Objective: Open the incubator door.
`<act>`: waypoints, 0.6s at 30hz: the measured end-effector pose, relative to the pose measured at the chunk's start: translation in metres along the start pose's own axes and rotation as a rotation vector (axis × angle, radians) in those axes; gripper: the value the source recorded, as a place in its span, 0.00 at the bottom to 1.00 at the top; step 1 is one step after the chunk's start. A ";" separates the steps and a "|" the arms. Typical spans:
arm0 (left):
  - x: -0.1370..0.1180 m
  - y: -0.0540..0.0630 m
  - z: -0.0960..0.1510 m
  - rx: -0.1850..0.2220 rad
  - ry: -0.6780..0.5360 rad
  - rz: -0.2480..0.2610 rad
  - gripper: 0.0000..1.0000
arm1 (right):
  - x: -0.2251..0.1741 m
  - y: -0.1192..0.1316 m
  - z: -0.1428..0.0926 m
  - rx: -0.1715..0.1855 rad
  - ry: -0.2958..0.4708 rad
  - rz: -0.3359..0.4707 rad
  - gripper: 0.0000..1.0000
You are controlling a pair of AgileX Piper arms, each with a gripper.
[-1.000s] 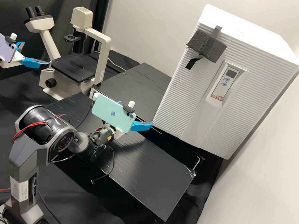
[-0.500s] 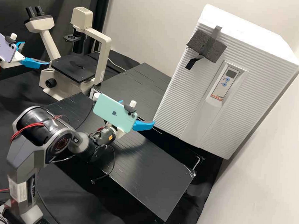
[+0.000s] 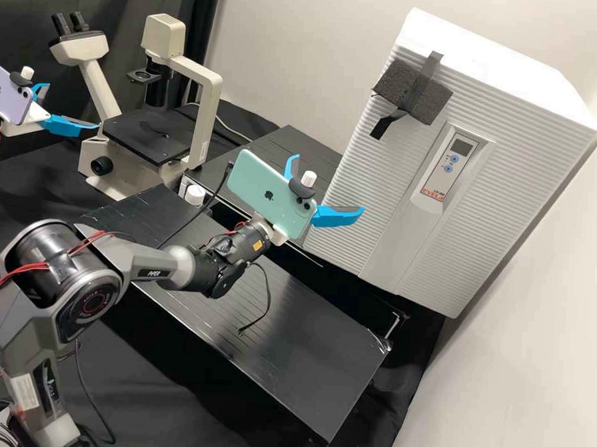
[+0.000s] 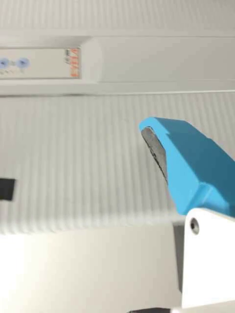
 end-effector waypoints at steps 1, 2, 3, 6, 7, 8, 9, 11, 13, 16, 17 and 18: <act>0.000 0.000 0.000 0.000 0.000 0.000 1.00 | 0.004 0.003 -0.002 0.000 -0.003 0.008 1.00; 0.000 0.000 0.000 0.000 0.000 0.000 1.00 | 0.008 0.007 -0.004 0.001 -0.009 0.022 1.00; 0.000 0.000 0.000 0.000 0.000 0.000 1.00 | 0.011 0.009 -0.005 0.000 -0.014 0.028 1.00; 0.000 0.000 0.000 0.000 0.000 0.000 1.00 | 0.017 0.018 -0.006 -0.001 -0.031 0.040 1.00; 0.000 0.000 0.000 0.000 0.000 0.000 1.00 | 0.019 0.021 -0.006 -0.004 -0.035 0.045 1.00; 0.000 0.000 0.000 0.000 0.000 0.000 1.00 | 0.020 0.023 -0.006 -0.008 -0.039 0.052 1.00; 0.000 0.000 0.000 0.000 0.000 0.000 1.00 | 0.021 0.024 -0.006 -0.007 -0.042 0.055 1.00; 0.000 0.000 0.000 0.000 0.000 0.000 1.00 | 0.022 0.028 -0.005 -0.009 -0.049 0.064 1.00; 0.000 0.000 0.000 0.000 0.000 0.000 1.00 | 0.022 0.030 -0.004 -0.011 -0.053 0.070 1.00; 0.000 0.000 0.000 0.000 0.000 0.000 1.00 | 0.021 0.032 -0.002 -0.008 -0.059 0.077 0.00; 0.000 0.000 0.000 0.000 0.000 0.000 1.00 | 0.021 0.032 -0.002 -0.008 -0.059 0.077 0.00; 0.000 0.000 0.000 0.000 0.000 0.000 1.00 | 0.021 0.032 -0.002 -0.008 -0.059 0.077 0.00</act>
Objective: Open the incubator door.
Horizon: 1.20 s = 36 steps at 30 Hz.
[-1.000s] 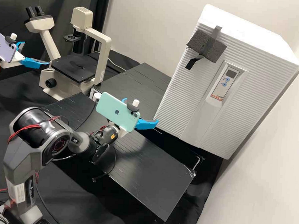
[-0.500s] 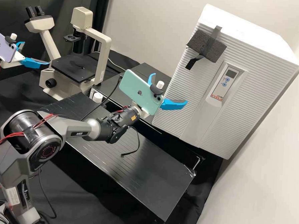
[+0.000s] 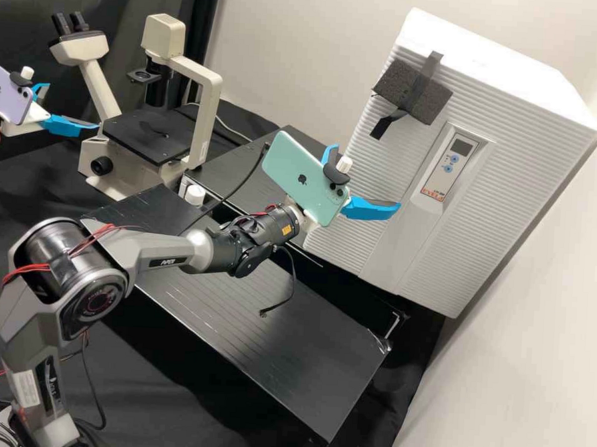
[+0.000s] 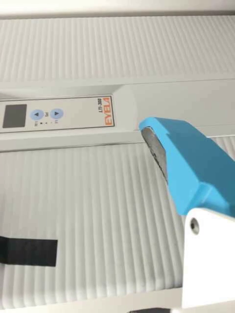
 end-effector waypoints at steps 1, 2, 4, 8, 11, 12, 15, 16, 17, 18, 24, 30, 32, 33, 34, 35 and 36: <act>0.000 0.000 0.000 0.000 0.000 0.000 1.00 | 0.000 0.000 0.000 0.000 0.000 0.000 0.00; 0.000 0.000 0.000 0.000 0.000 0.000 1.00 | 0.000 0.000 0.000 0.000 0.000 0.000 0.00; 0.000 0.000 0.000 0.000 0.000 0.000 1.00 | 0.000 0.000 0.000 0.000 0.000 0.000 0.00; 0.000 0.000 0.000 0.000 0.000 0.000 1.00 | 0.000 0.000 0.000 0.000 0.000 0.000 0.00; 0.000 0.000 0.000 0.000 0.000 0.000 1.00 | 0.000 0.000 0.000 0.000 0.000 0.000 0.00; 0.000 0.000 0.000 0.000 0.000 0.000 1.00 | 0.000 0.000 0.000 0.000 0.000 0.000 0.00; 0.000 0.000 0.000 0.000 0.000 0.000 1.00 | 0.000 0.000 0.000 0.000 0.000 0.000 0.00; 0.000 0.000 0.000 0.000 0.000 0.000 1.00 | 0.000 0.000 0.000 0.000 0.000 0.000 0.00; 0.000 0.000 0.000 0.000 0.000 0.000 1.00 | 0.000 0.000 0.000 0.000 0.000 0.000 0.00; 0.000 0.000 0.000 0.000 0.000 0.000 1.00 | 0.000 0.000 0.000 0.000 0.000 0.000 0.00; 0.000 0.000 0.000 0.000 0.000 0.000 1.00 | 0.000 0.000 0.000 -0.003 0.001 -0.002 0.00; 0.000 0.000 0.000 0.000 0.000 0.000 1.00 | 0.000 -0.002 -0.001 -0.008 0.005 -0.007 0.00; 0.000 0.000 0.000 0.000 0.000 0.000 1.00 | 0.000 -0.002 -0.001 -0.012 0.006 -0.009 0.00; 0.000 0.000 0.000 0.000 0.000 0.000 1.00 | 0.000 -0.003 -0.002 -0.019 0.007 -0.011 0.00; 0.000 0.000 0.000 0.000 0.000 0.000 1.00 | 0.000 -0.003 -0.002 -0.025 0.007 -0.011 0.00; 0.000 0.000 0.000 0.000 0.000 0.000 1.00 | 0.000 -0.004 -0.002 -0.028 0.009 -0.012 0.00; 0.000 0.000 0.000 0.000 0.000 0.000 1.00 | 0.000 -0.004 -0.003 -0.025 0.009 -0.013 0.00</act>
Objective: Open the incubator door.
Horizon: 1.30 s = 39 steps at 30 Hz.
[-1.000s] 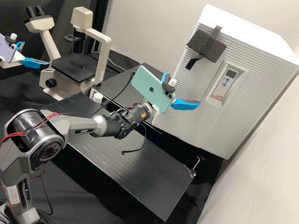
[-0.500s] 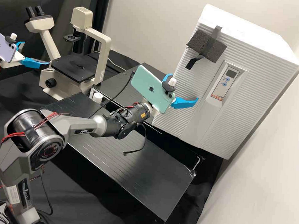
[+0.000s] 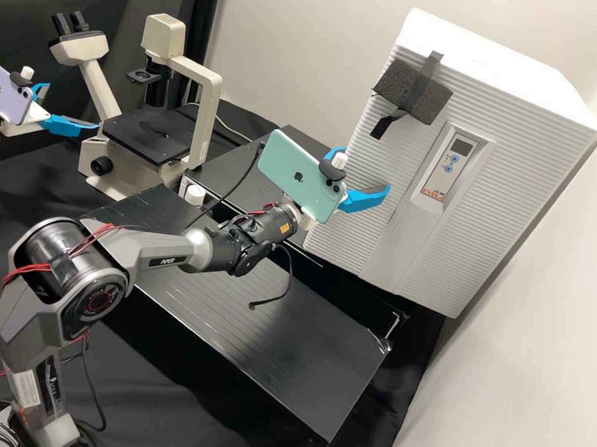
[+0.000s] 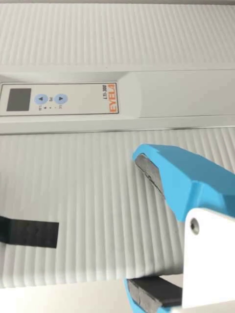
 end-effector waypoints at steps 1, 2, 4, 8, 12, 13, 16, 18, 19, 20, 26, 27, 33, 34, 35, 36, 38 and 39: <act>0.000 0.000 0.000 0.000 0.000 0.000 1.00 | 0.000 0.000 0.000 -0.001 0.001 -0.001 0.00; 0.000 0.000 0.000 0.000 0.000 0.000 1.00 | 0.000 -0.001 -0.001 -0.004 0.001 -0.002 0.00; 0.000 0.000 0.000 0.000 0.000 0.000 1.00 | 0.000 -0.001 -0.001 -0.015 0.001 -0.002 0.00; 0.000 0.000 0.000 0.000 0.000 0.000 1.00 | 0.000 -0.002 -0.002 -0.014 0.002 -0.003 0.00; 0.000 0.000 0.000 0.000 0.000 0.000 1.00 | 0.000 -0.003 -0.001 -0.009 -0.004 -0.005 0.00; 0.000 0.000 0.000 0.000 0.000 0.000 1.00 | 0.000 -0.003 -0.001 -0.009 -0.004 -0.005 0.00; 0.000 0.000 0.000 0.000 0.000 0.000 1.00 | 0.000 -0.003 -0.001 -0.009 -0.004 -0.005 0.00; 0.000 0.000 0.000 0.000 0.000 0.000 1.00 | 0.000 -0.003 -0.001 -0.009 -0.004 -0.005 0.00; 0.000 0.000 0.000 0.000 0.000 0.000 1.00 | 0.000 -0.003 -0.001 -0.009 -0.004 -0.005 0.00; 0.000 0.000 0.000 0.000 0.000 0.000 1.00 | 0.000 -0.003 -0.001 -0.009 -0.004 -0.005 0.00; 0.000 0.000 0.000 0.000 0.000 0.000 1.00 | -0.001 0.000 -0.001 -0.015 0.000 -0.002 0.00; 0.000 0.000 0.000 0.000 0.000 0.000 1.00 | -0.002 0.002 -0.001 -0.020 0.001 -0.002 0.00; 0.000 0.000 0.000 0.000 0.000 0.000 1.00 | -0.008 0.007 0.004 -0.016 0.000 -0.011 0.00; 0.000 0.000 0.000 0.000 0.000 0.000 1.00 | -0.010 0.008 0.005 -0.014 0.000 -0.016 0.00; 0.000 0.000 0.000 0.000 0.000 0.000 1.00 | -0.011 0.009 0.005 -0.016 0.005 -0.015 0.00; 0.000 0.000 0.000 0.000 0.000 0.000 1.00 | -0.014 0.011 0.006 -0.016 0.005 -0.015 0.00; 0.000 0.000 0.000 0.000 0.000 0.000 1.00 | -0.019 0.014 0.009 -0.018 0.011 -0.015 0.00; 0.000 0.000 0.000 0.000 0.000 0.000 1.00 | -0.021 0.016 0.008 -0.017 0.017 -0.012 0.00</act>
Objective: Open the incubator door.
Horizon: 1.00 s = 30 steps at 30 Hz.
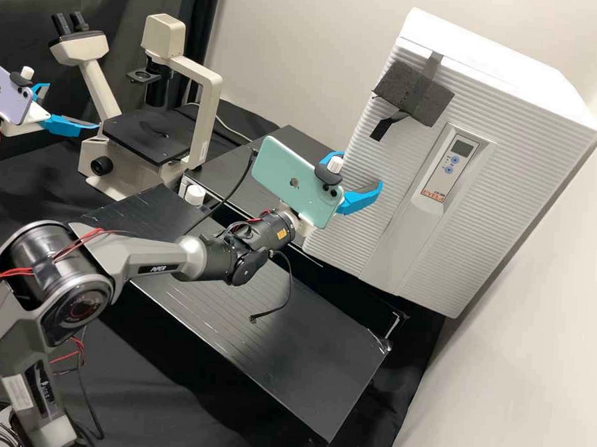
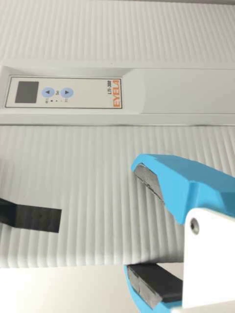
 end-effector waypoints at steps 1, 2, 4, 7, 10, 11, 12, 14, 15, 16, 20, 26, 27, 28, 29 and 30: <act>0.000 0.000 0.000 0.000 0.000 0.000 1.00 | -0.003 0.001 0.001 -0.004 0.000 -0.001 0.00; 0.000 0.000 0.000 0.000 0.000 0.000 1.00 | -0.005 0.002 0.002 -0.004 0.002 -0.001 0.00; 0.000 0.000 0.000 0.000 0.000 0.000 1.00 | -0.010 0.006 0.003 -0.008 0.003 0.000 0.00; 0.000 0.000 0.000 0.000 0.000 0.000 1.00 | -0.019 0.011 0.005 -0.016 0.014 0.005 0.00; 0.000 0.000 0.000 0.000 0.000 0.000 1.00 | -0.031 0.016 0.007 -0.023 0.019 0.019 0.00; 0.000 0.000 0.000 0.000 0.000 0.000 1.00 | -0.035 0.018 0.007 -0.029 0.020 0.027 0.00; 0.000 0.000 0.000 0.000 0.000 0.000 1.00 | -0.040 0.019 0.008 -0.030 0.019 0.034 0.00; 0.000 0.000 0.000 0.000 0.000 0.000 1.00 | -0.050 0.022 0.009 -0.037 0.012 0.047 0.00; 0.000 0.000 0.000 0.000 0.000 0.000 1.00 | -0.056 0.024 0.008 -0.035 0.006 0.059 0.00; 0.000 0.000 0.000 0.000 0.000 0.000 1.00 | -0.061 0.025 0.007 -0.036 0.005 0.071 0.00; 0.000 0.000 0.000 0.000 0.000 0.000 1.00 | -0.082 0.030 0.006 -0.036 -0.028 0.134 0.00; 0.000 0.000 0.000 0.000 0.000 0.000 1.00 | -0.106 0.033 0.003 -0.042 -0.094 0.242 1.00; 0.000 0.000 0.000 0.000 0.000 0.000 1.00 | -0.111 0.035 0.002 -0.040 -0.103 0.270 1.00; 0.000 0.000 0.000 0.000 0.000 0.000 1.00 | -0.115 0.037 -0.001 -0.042 -0.103 0.300 1.00; 0.000 0.000 0.000 0.000 0.000 0.000 1.00 | -0.120 0.039 -0.002 -0.038 -0.103 0.329 1.00; 0.000 0.000 0.000 0.000 0.000 0.000 1.00 | -0.126 0.041 -0.005 -0.030 -0.099 0.368 1.00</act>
